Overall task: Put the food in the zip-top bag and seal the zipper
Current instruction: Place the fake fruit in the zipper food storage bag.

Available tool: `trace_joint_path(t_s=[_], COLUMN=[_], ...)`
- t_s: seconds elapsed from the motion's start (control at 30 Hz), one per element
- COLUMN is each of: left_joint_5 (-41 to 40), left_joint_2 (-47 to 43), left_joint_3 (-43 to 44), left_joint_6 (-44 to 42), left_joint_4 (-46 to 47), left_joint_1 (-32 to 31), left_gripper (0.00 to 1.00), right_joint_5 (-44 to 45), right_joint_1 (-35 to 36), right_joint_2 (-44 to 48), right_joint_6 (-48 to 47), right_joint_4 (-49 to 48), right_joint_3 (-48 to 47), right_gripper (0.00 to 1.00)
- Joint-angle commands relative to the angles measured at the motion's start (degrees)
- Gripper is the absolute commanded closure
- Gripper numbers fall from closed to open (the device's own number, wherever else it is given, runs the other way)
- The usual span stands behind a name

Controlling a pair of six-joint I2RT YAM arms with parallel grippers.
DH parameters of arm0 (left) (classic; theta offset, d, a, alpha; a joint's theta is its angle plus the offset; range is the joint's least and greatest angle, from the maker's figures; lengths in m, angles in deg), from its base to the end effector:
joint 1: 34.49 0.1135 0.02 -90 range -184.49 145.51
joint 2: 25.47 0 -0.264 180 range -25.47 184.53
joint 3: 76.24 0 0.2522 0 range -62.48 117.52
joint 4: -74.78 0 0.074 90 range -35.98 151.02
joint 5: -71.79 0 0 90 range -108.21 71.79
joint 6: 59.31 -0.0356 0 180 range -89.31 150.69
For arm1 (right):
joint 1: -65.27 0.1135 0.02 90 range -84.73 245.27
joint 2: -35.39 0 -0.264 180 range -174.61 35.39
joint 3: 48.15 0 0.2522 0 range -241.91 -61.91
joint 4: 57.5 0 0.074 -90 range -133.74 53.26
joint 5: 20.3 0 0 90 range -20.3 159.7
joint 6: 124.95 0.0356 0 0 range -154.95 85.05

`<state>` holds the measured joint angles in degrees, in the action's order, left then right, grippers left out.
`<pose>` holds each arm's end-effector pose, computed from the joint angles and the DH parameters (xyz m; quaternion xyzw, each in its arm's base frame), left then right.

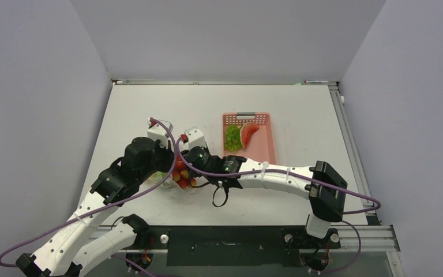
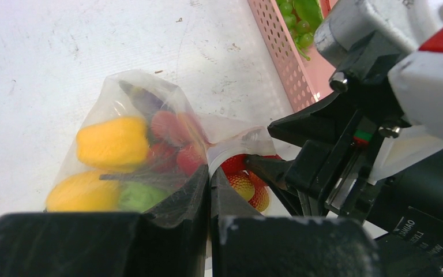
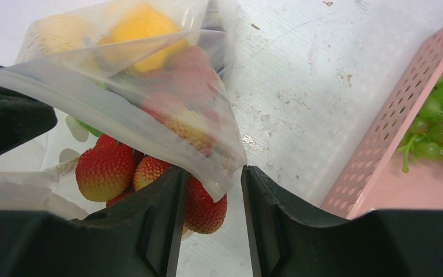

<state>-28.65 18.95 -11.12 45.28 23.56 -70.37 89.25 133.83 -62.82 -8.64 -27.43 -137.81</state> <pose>0.1344 -0.0893 0.3321 0.1154 0.8581 -0.1392 0.4805 0.1541 0.3597 0.2702 -0.2514 0.8549 0.2112 0.4017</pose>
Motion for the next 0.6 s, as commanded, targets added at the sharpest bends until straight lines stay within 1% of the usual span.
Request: trace_joint_path(t_s=[0.0, 0.13, 0.23, 0.3, 0.47, 0.53, 0.57], left_joint_5=[0.37, 0.49, 0.50, 0.47, 0.90, 1.03, 1.11], left_joint_2=[-0.31, -0.33, -0.31, -0.29, -0.31, -0.30, -0.35], left_joint_3=[1.13, 1.19, 1.12, 1.16, 1.10, 1.07, 1.10], left_joint_6=[0.26, 0.26, 0.26, 0.26, 0.18, 0.18, 0.13], left_joint_4=[3.46, 3.46, 3.46, 3.47, 3.68, 3.65, 3.64], left_joint_1=[0.45, 0.46, 0.46, 0.46, 0.47, 0.46, 0.46], left_gripper=[1.00, 1.00, 1.00, 1.00, 1.00, 1.00, 1.00], right_joint_5=[5.56, 7.89, 9.31, 10.06, 11.27, 11.67, 11.83], right_joint_1=[0.44, 0.42, 0.44, 0.43, 0.33, 0.29, 0.28], right_joint_2=[0.92, 0.22, -0.42, -0.56, -0.80, -0.73, -0.56], right_joint_6=[-0.60, -0.56, -0.55, -0.87, -2.13, -2.86, -3.32], right_joint_4=[0.60, 0.96, 1.05, 0.67, -0.35, -0.32, -0.27], right_joint_3=[-1.71, -2.06, -2.65, -2.68, -2.97, -3.29, -3.52], right_gripper=[0.62, 0.67, 0.74, 0.77, 0.87, 0.94, 0.95])
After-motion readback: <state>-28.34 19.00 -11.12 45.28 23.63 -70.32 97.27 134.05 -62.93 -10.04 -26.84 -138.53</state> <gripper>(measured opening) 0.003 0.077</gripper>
